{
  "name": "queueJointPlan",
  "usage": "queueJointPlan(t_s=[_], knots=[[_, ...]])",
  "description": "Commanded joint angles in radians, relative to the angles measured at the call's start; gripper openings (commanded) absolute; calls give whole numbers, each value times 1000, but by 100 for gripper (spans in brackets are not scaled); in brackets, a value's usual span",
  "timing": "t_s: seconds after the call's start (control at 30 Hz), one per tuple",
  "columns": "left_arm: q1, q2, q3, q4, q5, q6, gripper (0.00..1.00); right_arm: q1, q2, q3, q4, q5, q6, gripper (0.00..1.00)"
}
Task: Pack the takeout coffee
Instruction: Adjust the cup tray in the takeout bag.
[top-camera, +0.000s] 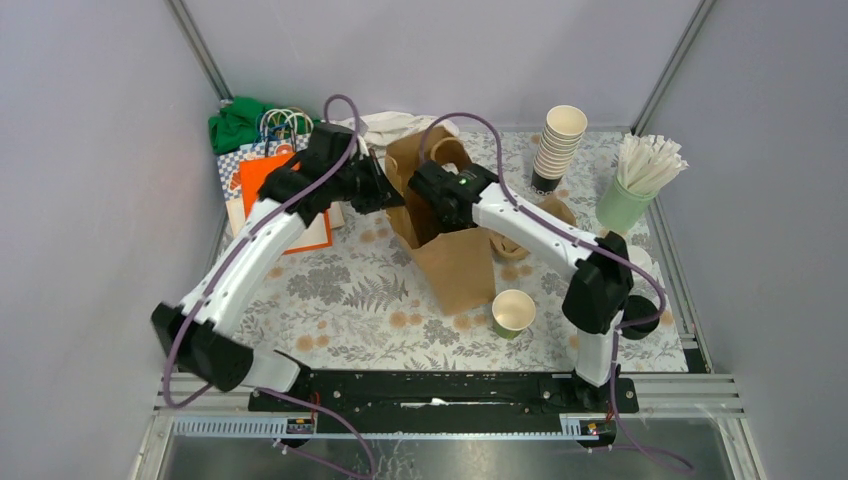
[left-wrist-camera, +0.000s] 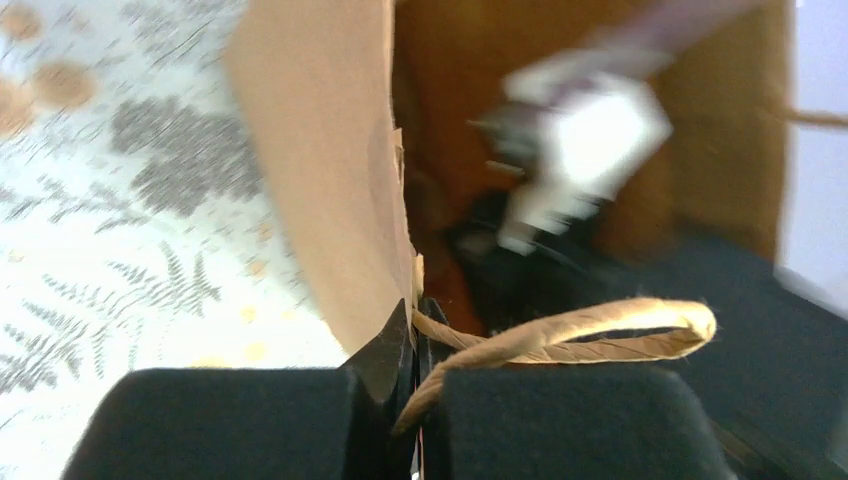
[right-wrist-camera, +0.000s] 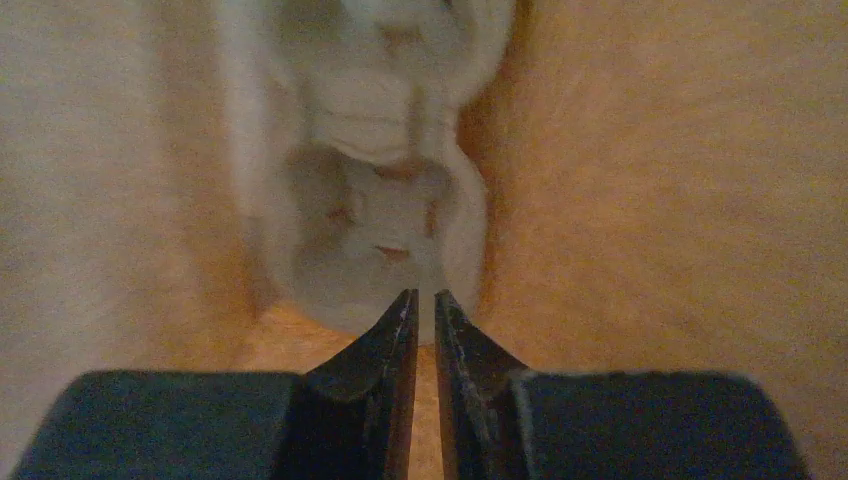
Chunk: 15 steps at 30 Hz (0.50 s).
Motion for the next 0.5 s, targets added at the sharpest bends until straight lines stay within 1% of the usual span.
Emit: queueJointPlan(t_s=[0.0, 0.17, 0.33, 0.43, 0.47], knots=[[9, 103, -1, -162, -77, 45, 0, 26, -113, 94, -2, 46, 4, 19], [10, 131, 29, -173, -65, 58, 0, 27, -116, 156, 3, 10, 3, 21], [10, 130, 73, -174, -95, 83, 0, 27, -109, 333, 20, -16, -27, 25], [10, 128, 108, -174, -104, 97, 0, 27, -111, 445, 35, -23, -44, 32], [10, 127, 124, -174, -108, 101, 0, 26, -114, 466, 43, -22, -43, 39]])
